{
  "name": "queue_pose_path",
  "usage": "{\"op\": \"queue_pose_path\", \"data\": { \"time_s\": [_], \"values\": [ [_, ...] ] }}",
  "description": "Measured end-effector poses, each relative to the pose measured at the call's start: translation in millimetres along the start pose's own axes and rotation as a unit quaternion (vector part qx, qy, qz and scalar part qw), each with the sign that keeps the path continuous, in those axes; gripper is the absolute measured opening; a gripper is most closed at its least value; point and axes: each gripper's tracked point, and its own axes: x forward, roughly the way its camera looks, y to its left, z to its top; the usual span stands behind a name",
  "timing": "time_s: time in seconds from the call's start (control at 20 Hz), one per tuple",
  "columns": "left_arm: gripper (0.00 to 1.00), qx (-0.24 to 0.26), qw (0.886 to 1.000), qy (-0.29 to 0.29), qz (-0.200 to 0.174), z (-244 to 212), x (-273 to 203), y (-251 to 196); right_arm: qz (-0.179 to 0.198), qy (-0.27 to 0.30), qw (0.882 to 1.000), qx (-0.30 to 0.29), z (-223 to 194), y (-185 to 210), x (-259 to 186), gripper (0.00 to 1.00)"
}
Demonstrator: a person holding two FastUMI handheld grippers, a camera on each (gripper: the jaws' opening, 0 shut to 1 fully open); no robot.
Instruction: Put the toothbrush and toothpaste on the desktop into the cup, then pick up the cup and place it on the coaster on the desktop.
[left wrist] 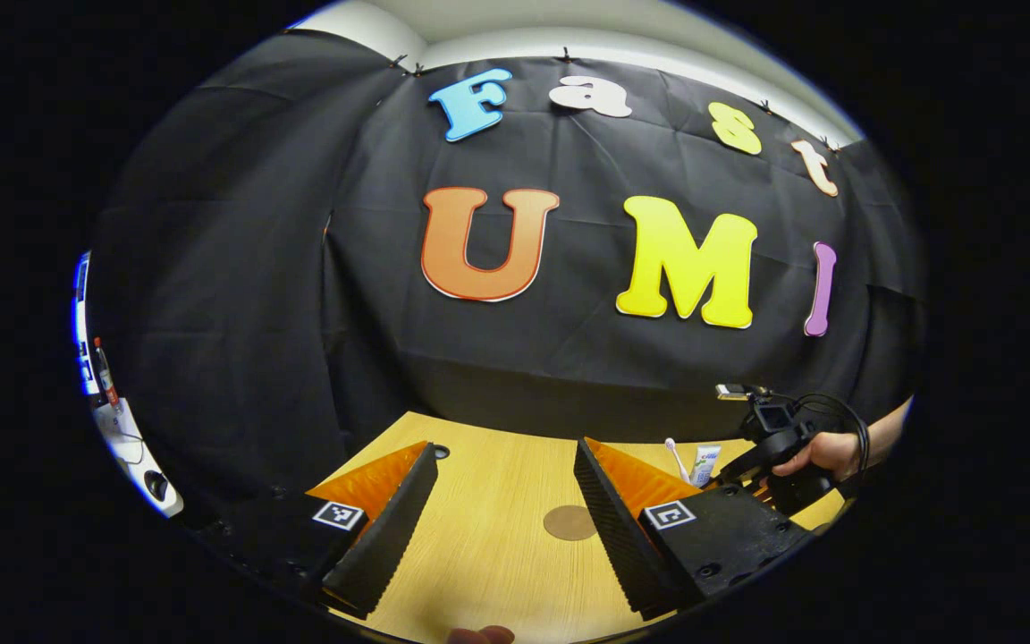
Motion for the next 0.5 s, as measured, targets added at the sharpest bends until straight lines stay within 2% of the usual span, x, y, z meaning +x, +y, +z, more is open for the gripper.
{"op": "queue_pose_path", "data": {
  "time_s": [0.45, 0.5],
  "values": [
    [0.98, -0.019, 0.997, 0.051, 0.047, -22.6, -23.1, 36.0, -0.002, 0.051, 0.999, 0.003, 1.4, -1.5, 41.2, 0.94],
    [0.98, -0.017, 0.997, 0.053, 0.052, -22.3, -25.8, 39.4, 0.000, 0.055, 0.999, 0.004, -0.3, -0.2, 44.9, 0.91]
  ]
}}
